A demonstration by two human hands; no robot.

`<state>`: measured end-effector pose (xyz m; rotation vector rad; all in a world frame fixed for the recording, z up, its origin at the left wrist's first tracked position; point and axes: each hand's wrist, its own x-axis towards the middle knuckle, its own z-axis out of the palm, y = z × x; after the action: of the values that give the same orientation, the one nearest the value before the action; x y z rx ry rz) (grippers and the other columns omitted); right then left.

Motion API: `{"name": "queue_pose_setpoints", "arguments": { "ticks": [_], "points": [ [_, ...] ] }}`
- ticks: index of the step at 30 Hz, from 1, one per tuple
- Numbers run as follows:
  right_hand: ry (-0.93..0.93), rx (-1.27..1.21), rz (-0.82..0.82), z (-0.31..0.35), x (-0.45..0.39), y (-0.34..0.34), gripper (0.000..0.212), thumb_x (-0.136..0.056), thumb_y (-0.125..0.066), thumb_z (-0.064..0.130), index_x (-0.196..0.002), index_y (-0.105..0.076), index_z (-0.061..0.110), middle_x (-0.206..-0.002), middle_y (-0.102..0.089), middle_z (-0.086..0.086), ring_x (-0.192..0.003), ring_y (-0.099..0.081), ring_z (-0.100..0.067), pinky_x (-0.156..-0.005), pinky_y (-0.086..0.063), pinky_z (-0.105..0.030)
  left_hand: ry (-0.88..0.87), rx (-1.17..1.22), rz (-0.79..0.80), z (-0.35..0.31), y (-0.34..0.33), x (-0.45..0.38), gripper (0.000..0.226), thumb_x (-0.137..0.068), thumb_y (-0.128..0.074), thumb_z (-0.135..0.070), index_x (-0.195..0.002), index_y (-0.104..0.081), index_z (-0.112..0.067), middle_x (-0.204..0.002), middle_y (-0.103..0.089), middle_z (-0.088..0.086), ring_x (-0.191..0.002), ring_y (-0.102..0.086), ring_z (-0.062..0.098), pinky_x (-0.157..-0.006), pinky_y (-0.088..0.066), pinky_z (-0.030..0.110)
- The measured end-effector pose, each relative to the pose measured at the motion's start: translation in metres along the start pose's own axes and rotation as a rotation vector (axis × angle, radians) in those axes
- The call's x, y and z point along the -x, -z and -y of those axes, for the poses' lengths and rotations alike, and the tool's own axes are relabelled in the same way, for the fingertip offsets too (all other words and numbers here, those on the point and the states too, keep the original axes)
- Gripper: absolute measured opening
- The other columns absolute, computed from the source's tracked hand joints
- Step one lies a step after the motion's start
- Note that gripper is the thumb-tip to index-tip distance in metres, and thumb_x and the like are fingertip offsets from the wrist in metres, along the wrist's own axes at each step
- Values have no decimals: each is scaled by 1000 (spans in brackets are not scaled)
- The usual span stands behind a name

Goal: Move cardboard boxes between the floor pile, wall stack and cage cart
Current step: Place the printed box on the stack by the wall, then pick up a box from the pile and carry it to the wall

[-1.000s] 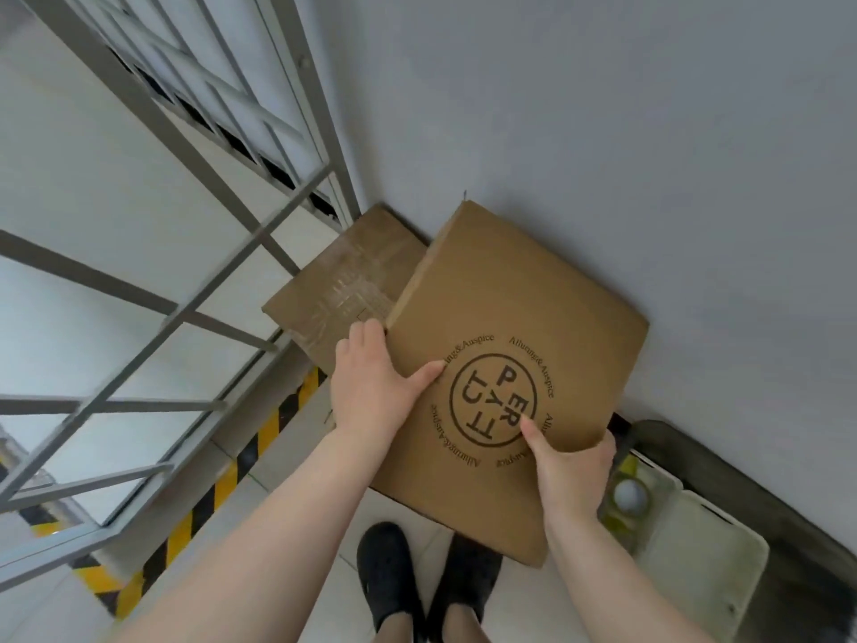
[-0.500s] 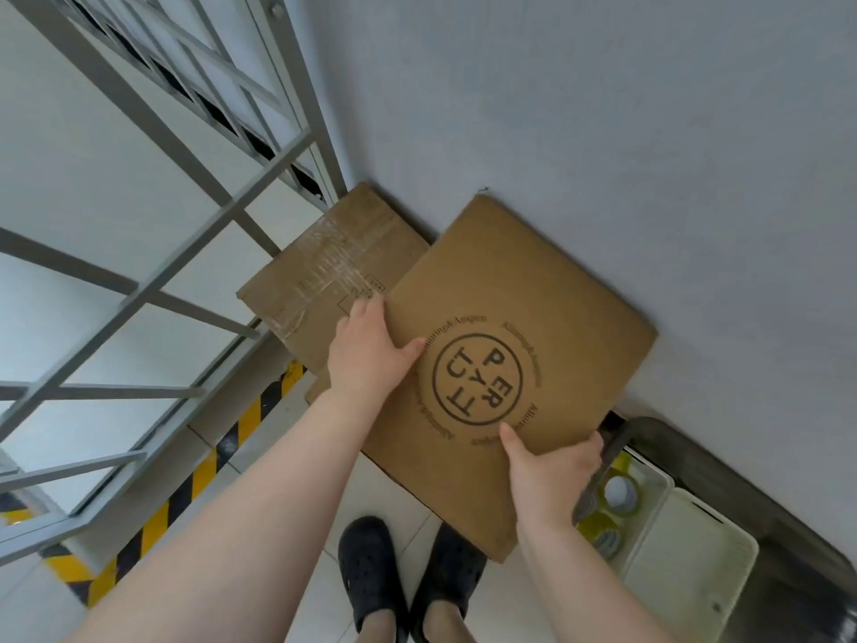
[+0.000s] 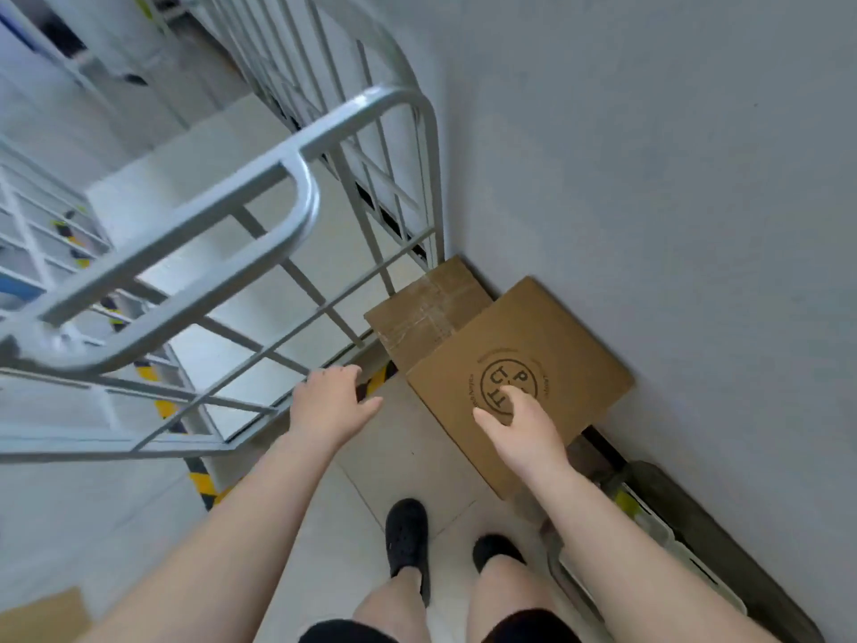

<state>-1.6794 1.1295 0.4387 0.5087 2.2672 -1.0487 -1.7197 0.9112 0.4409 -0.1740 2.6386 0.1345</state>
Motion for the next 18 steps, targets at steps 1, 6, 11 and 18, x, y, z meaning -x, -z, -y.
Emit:
{"name": "queue_pose_setpoints", "arguments": {
  "ticks": [1,6,11,18],
  "points": [
    [83,109,51,18,14,3,65,-92,-53,47,-146,-32,19,-151,-35,-1,-138,-34,-20,-109,-35,-39,22,-19,-28,13,21,20,51,-87,-51,-51,-129,-53,-23,-124,-60,4,-117,-53,25,-89,-46,37],
    [483,452,205,95,79,-6,64,-91,-51,50,-144,-35,19,-145,-43,-2,-131,-43,-23,-103,-43,-43,228,40,-196,62,78,121,50,-85,-55,-47,-129,-53,-22,-126,-60,2,-119,-53,26,-92,-45,38],
    [805,692,303,143,144,-36,60,-92,-51,49,-141,-39,18,-141,-47,-2,-128,-45,-22,-98,-45,-39,436,172,-282,86,77,226,45,-85,-55,-47,-123,-55,-24,-126,-60,0,-118,-52,25,-93,-42,36],
    [1160,1009,468,157,262,-124,57,-89,-52,50,-138,-41,22,-136,-49,-1,-126,-44,-23,-95,-43,-37,759,337,-323,129,22,397,47,-89,-52,-43,-131,-47,-23,-134,-51,-4,-125,-45,20,-98,-36,35]
  ]
}}
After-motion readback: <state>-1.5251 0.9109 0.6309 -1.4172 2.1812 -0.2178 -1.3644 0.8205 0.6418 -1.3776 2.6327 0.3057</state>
